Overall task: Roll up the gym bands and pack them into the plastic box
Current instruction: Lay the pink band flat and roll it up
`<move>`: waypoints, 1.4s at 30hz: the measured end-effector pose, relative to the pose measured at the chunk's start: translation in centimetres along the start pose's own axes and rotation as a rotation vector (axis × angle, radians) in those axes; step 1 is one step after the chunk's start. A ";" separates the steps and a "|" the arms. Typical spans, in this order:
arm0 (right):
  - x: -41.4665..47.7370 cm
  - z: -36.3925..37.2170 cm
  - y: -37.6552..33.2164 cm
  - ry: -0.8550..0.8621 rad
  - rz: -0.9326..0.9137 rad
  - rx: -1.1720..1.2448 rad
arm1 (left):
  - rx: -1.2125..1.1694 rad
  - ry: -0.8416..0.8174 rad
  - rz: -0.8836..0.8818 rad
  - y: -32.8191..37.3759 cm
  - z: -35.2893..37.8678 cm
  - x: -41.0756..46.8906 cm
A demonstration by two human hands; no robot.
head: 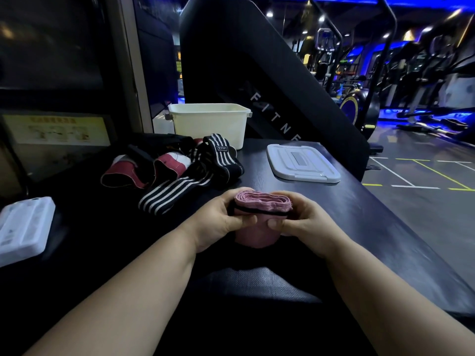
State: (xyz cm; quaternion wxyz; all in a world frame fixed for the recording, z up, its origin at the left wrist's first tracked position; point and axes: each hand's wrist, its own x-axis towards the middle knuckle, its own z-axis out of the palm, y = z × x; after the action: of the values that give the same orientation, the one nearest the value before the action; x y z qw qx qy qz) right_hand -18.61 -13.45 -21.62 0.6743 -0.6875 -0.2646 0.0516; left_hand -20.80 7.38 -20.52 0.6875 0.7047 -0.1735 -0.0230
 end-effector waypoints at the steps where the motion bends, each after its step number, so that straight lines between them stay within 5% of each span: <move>1: 0.0 0.0 0.0 -0.003 -0.004 0.006 | -0.008 0.004 0.002 0.1 0.0 0.0; 6: 0.0 0.3 0.1 0.050 -0.014 -0.049 | 0.085 0.076 0.032 -0.3 0.1 -0.1; 10: -0.2 0.7 -0.4 0.106 -0.013 -0.211 | 0.508 0.377 0.134 -0.5 -0.3 0.2; 13: -0.5 1.3 -0.9 0.208 -0.061 -0.401 | 0.639 0.445 0.154 -0.8 -0.6 0.3; 22: -0.5 1.8 -0.5 0.231 -0.118 -0.402 | 0.318 0.387 0.106 -0.9 -0.4 0.2; 27: -0.5 1.9 -0.3 0.168 -0.167 -0.484 | 0.335 0.372 0.070 -1.0 -0.3 0.4; 32: -0.2 2.2 -0.4 0.287 -0.168 -0.452 | 0.411 0.401 0.083 -1.1 -0.1 0.6; 37: -0.4 2.4 -0.8 0.312 -0.039 -0.212 | 0.338 0.383 0.119 -1.1 0.0 0.5; 42: -0.5 2.2 -1.0 0.392 -0.098 -0.427 | 0.319 0.311 0.116 -0.9 0.1 0.2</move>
State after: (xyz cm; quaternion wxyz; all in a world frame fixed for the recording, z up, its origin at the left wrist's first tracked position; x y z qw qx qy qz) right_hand -20.32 -11.71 -20.97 0.5543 -0.7972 -0.1668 -0.1716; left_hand -20.45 7.27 -21.35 0.5862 0.7883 -0.1071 0.1530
